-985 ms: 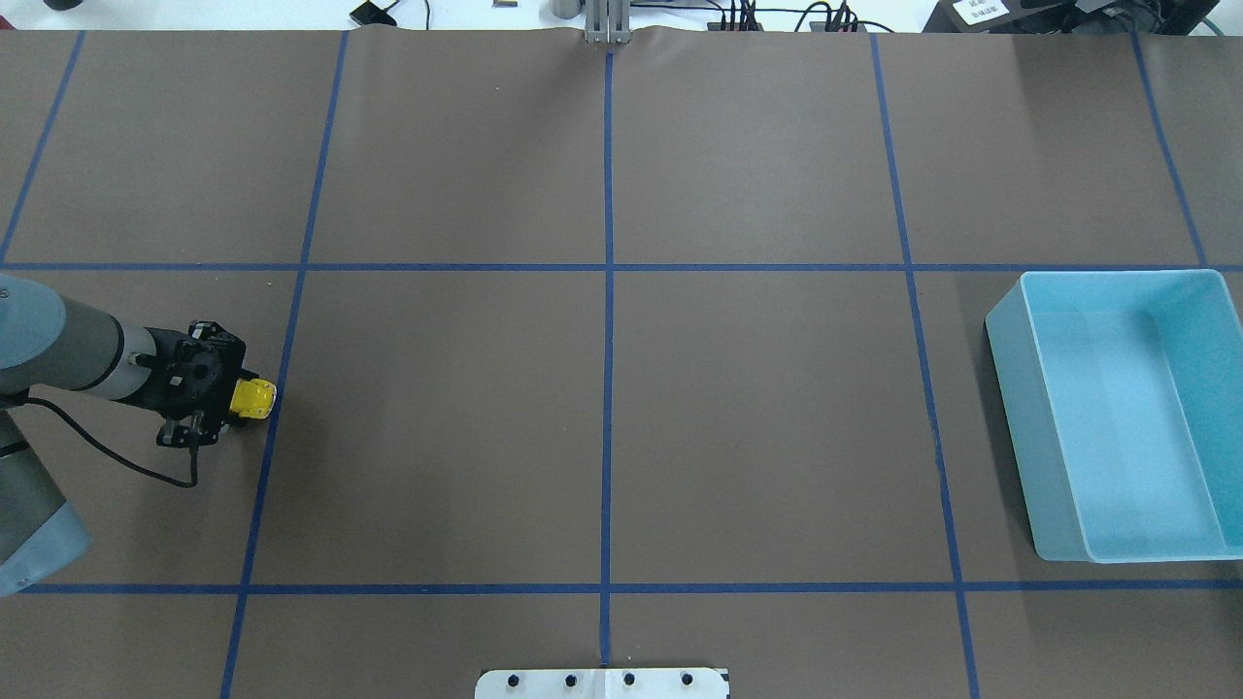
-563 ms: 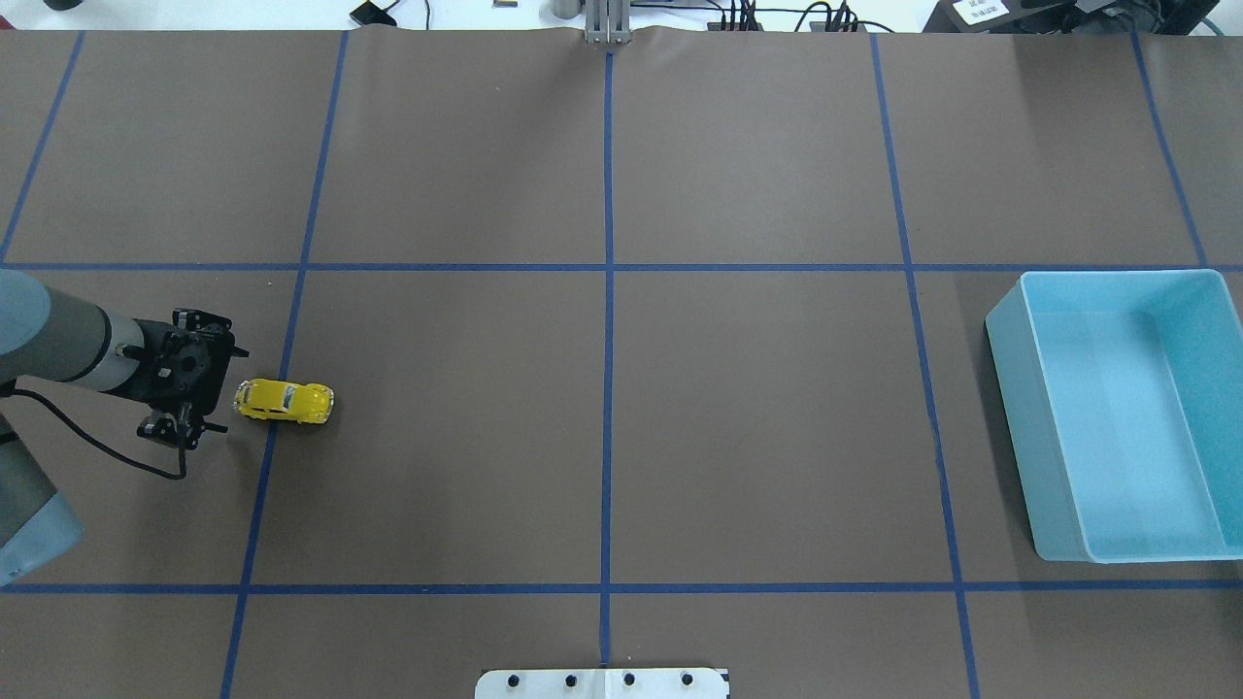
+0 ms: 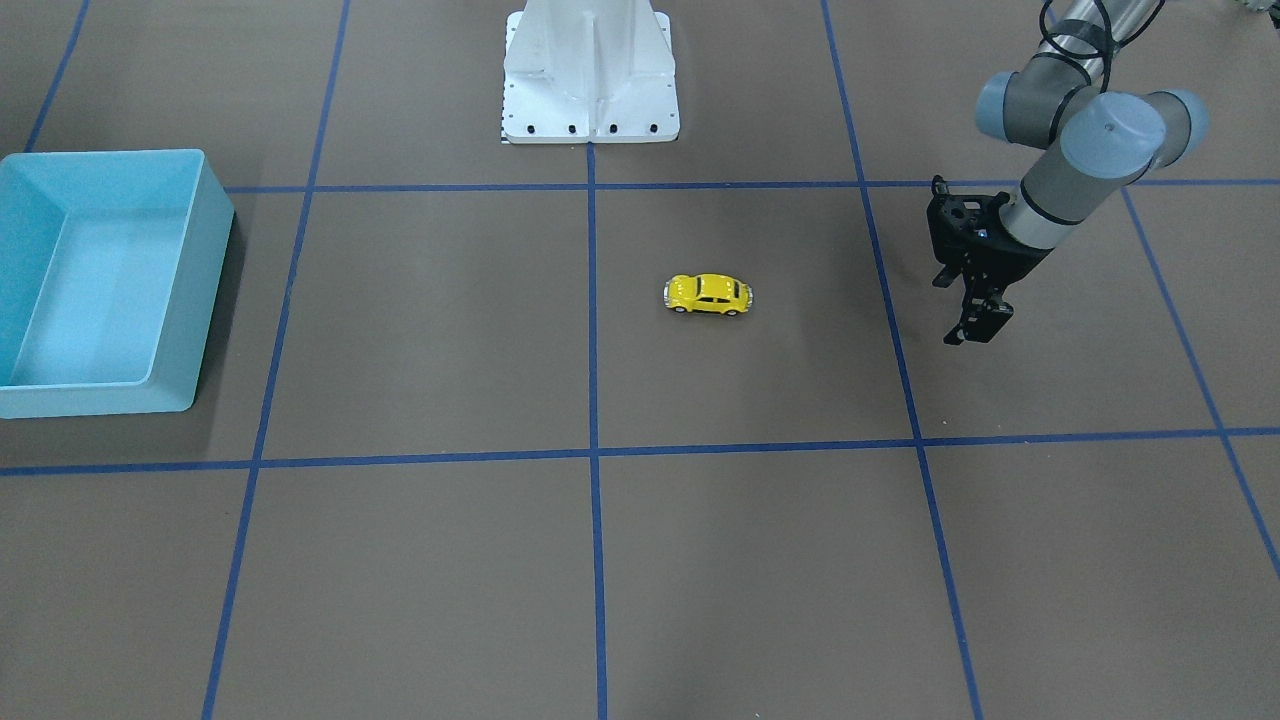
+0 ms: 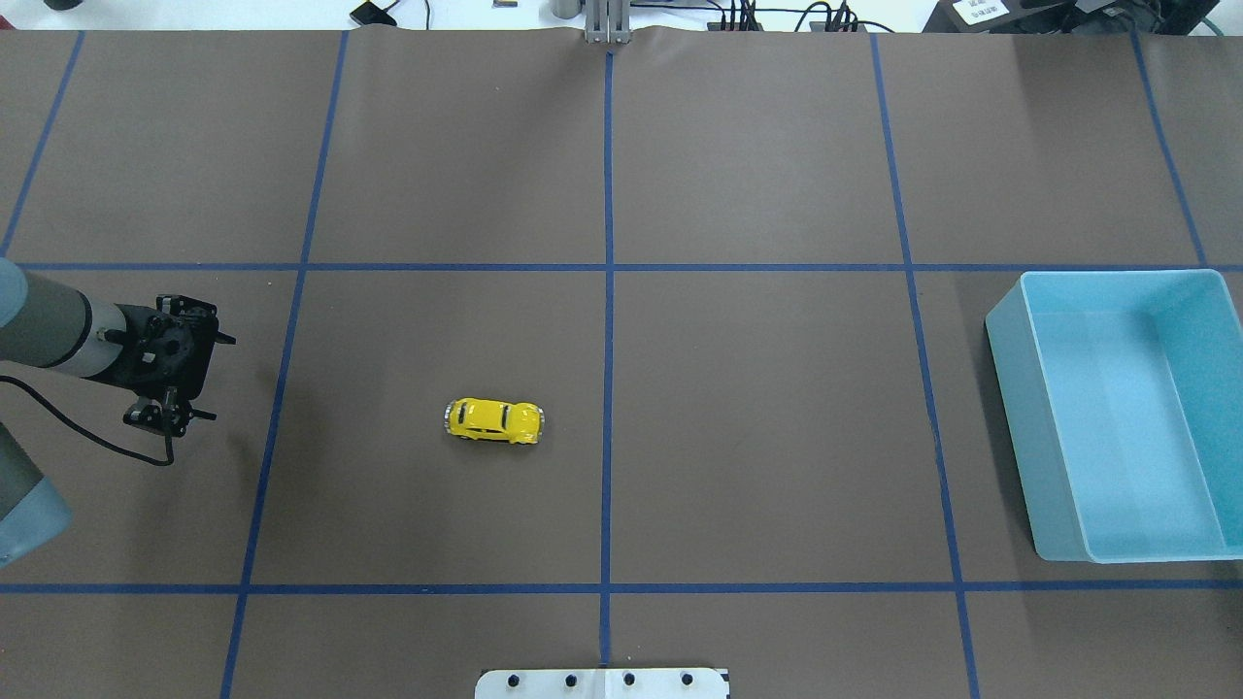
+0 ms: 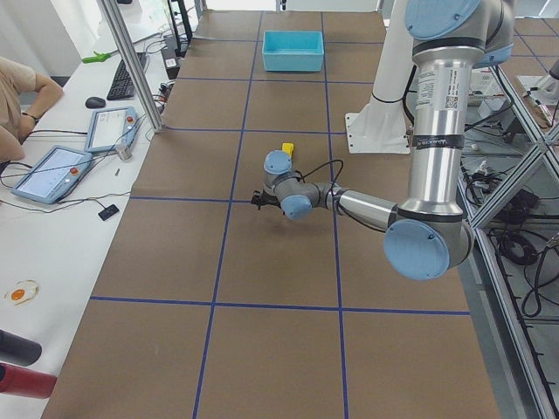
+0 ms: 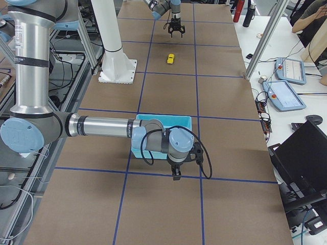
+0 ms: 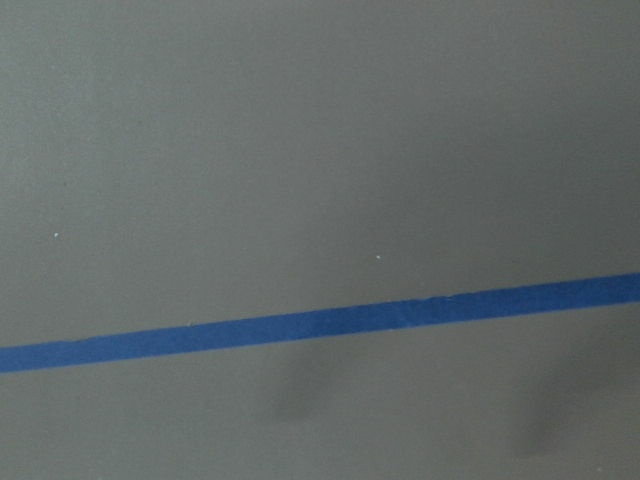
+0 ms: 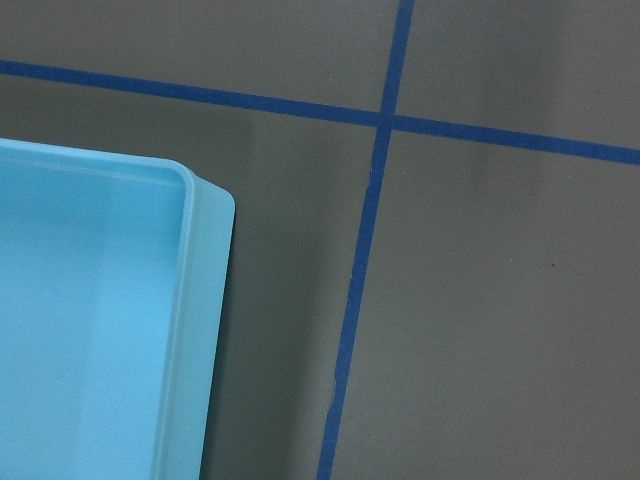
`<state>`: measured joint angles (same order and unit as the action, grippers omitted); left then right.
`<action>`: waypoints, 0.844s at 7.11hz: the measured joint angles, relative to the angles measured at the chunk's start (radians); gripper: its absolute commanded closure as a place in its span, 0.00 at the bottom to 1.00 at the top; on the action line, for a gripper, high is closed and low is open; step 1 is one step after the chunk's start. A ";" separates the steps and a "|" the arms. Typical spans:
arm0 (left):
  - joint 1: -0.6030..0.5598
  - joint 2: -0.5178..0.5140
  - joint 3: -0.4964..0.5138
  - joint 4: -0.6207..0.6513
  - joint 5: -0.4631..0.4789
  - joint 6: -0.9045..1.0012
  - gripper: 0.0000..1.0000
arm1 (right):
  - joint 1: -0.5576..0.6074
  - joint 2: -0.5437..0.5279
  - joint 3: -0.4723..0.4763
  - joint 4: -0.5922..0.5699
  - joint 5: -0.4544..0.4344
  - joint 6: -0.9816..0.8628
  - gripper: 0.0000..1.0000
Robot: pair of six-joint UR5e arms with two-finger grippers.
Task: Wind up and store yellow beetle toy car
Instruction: 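Withdraw the left arm out of view as the car rolls forward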
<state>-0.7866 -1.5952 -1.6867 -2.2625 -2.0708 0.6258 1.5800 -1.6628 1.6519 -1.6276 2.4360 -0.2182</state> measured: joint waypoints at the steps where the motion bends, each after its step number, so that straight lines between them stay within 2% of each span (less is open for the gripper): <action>1: -0.038 0.001 -0.001 0.018 -0.020 0.000 0.00 | 0.000 0.000 0.000 0.000 0.000 0.000 0.00; 4: -0.204 0.003 -0.012 0.159 -0.067 -0.004 0.00 | 0.001 0.003 -0.002 -0.002 0.018 0.000 0.00; 6: -0.356 0.003 -0.011 0.313 -0.125 -0.011 0.00 | 0.022 0.007 0.021 -0.022 0.030 0.000 0.00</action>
<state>-1.1423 -1.5920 -1.6980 -1.9492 -2.1955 0.6148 1.6015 -1.6560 1.6733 -1.6493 2.4661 -0.2178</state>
